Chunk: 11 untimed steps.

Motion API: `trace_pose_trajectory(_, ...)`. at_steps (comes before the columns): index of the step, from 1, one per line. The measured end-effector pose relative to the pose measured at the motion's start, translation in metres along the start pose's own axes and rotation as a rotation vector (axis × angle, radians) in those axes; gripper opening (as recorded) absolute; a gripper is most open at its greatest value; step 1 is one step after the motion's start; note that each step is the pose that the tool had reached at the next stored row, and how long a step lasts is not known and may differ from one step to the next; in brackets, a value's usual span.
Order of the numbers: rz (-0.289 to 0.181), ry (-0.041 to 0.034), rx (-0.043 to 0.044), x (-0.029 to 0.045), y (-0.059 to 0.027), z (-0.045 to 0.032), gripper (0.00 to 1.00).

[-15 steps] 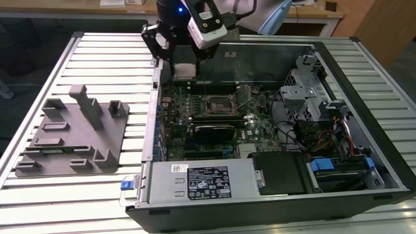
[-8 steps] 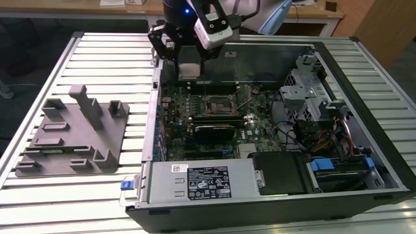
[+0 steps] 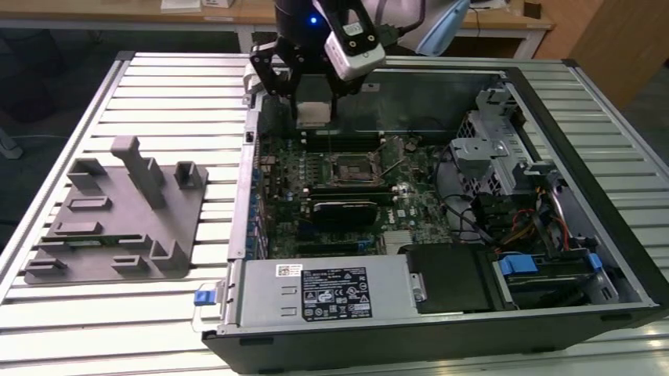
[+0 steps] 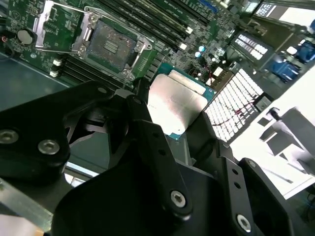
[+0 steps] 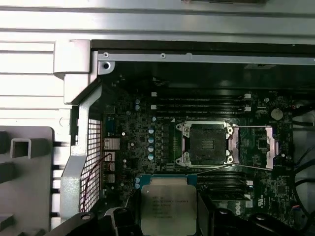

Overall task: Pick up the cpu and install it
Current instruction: 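Pick up the cpu and move it towards the insertion slot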

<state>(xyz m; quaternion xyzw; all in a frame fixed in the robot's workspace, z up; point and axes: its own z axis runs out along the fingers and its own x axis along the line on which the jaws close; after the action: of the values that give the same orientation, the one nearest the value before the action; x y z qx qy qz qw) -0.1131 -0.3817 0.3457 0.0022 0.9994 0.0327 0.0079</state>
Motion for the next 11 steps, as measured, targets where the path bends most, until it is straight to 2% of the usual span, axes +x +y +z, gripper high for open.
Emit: trace_pose_trajectory(11,0.000,0.0006,0.0000,-0.0180,0.0050,0.0065,0.55)
